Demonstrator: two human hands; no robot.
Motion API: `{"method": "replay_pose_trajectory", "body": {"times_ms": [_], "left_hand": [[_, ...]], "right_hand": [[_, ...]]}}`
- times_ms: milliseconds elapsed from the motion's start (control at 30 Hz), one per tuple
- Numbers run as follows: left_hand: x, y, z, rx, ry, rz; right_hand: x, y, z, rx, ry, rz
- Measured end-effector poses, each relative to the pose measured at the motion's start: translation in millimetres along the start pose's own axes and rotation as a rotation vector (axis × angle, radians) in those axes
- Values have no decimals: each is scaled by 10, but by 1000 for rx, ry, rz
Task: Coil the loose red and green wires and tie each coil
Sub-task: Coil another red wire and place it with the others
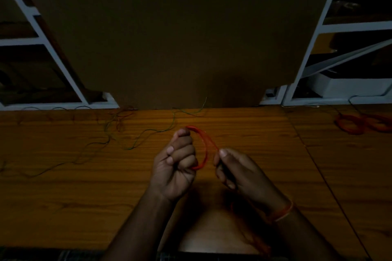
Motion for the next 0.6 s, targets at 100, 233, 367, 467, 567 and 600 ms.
{"method": "replay_pose_trajectory", "body": {"times_ms": [100, 233, 367, 467, 567, 600], "left_hand": [[-53, -6, 210, 112, -101, 31], [-82, 6, 372, 338, -147, 133], [-46, 41, 374, 449, 57, 248], [-76, 27, 335, 464, 497, 317], [-141, -24, 227, 397, 1062, 331], [-139, -41, 163, 352, 1178, 297]], "right_hand": [[-163, -121, 162, 6, -138, 104], [-235, -268, 336, 56, -315, 272], [-21, -365, 282, -4, -558, 32], [58, -412, 77, -85, -616, -118], [75, -442, -224, -253, -613, -122], [74, -438, -312, -284, -591, -100]]}}
Point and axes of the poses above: each hand's wrist, its own y-axis towards the middle knuckle, its own x-axis out of the palm, z = x × y, the point moved 3 cm from there along y, towards the middle knuckle, and after that the axes turned 2 degrees about x, right-handed, at the moved point
